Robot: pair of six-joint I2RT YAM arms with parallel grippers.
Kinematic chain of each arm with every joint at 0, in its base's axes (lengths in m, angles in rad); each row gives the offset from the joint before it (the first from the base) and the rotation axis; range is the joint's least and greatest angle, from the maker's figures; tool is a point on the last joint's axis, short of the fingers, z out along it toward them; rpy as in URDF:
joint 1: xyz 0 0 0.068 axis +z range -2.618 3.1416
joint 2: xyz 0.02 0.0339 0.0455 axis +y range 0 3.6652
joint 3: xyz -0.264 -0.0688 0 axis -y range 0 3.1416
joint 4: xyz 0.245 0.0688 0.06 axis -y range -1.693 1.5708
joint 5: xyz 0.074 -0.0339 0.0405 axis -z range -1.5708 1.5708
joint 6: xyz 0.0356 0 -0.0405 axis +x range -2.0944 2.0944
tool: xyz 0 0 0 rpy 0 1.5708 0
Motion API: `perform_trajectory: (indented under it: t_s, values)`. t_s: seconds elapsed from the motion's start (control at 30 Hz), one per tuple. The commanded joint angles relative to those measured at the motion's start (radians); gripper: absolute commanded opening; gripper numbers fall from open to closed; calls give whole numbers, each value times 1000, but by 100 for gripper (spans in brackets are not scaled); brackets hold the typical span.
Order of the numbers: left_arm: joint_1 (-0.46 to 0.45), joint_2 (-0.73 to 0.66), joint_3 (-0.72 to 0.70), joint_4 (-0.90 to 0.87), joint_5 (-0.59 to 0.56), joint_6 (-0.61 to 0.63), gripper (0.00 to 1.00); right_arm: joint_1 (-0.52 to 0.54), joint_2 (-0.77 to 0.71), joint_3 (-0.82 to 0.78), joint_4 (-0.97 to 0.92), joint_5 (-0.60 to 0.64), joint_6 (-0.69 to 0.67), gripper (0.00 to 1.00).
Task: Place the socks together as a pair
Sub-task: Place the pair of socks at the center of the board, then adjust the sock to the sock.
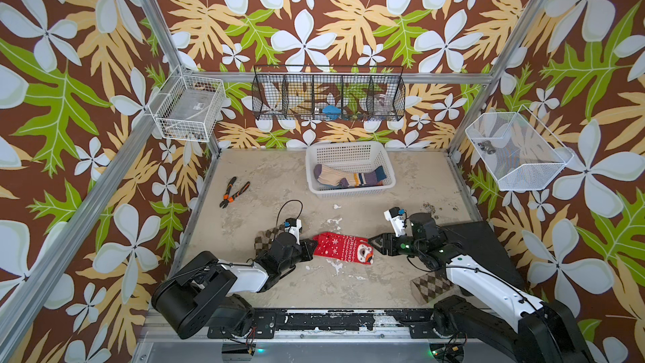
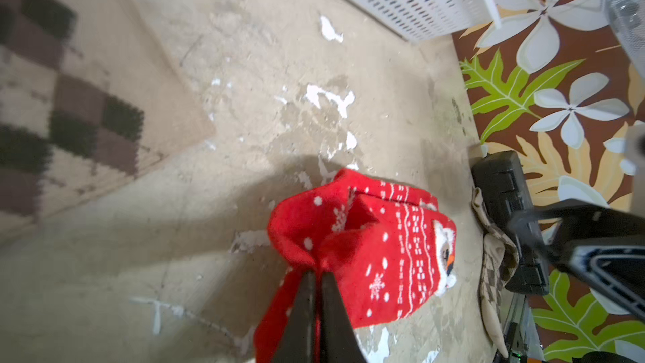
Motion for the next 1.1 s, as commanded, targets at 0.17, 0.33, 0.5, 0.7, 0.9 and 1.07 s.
perform_trajectory:
  t_s: [0.17,0.33,0.5,0.7,0.9,1.07]
  values:
    - [2,-168,-7,-127,-116,99,31,9,35,-54,50,68,1,52]
    - [2,-230,0,-218,-183,146,54,13,133,-73,173,20,36,50]
    - [2,-246,-1,-258,-224,191,58,31,201,-48,217,18,41,36]
    - [2,-217,28,-294,-233,236,59,33,176,-1,157,30,22,8]
    - [3,-165,50,-303,-240,247,59,32,167,82,64,111,-45,2]
    - [3,-120,67,-311,-225,248,59,33,260,78,89,101,-55,24]
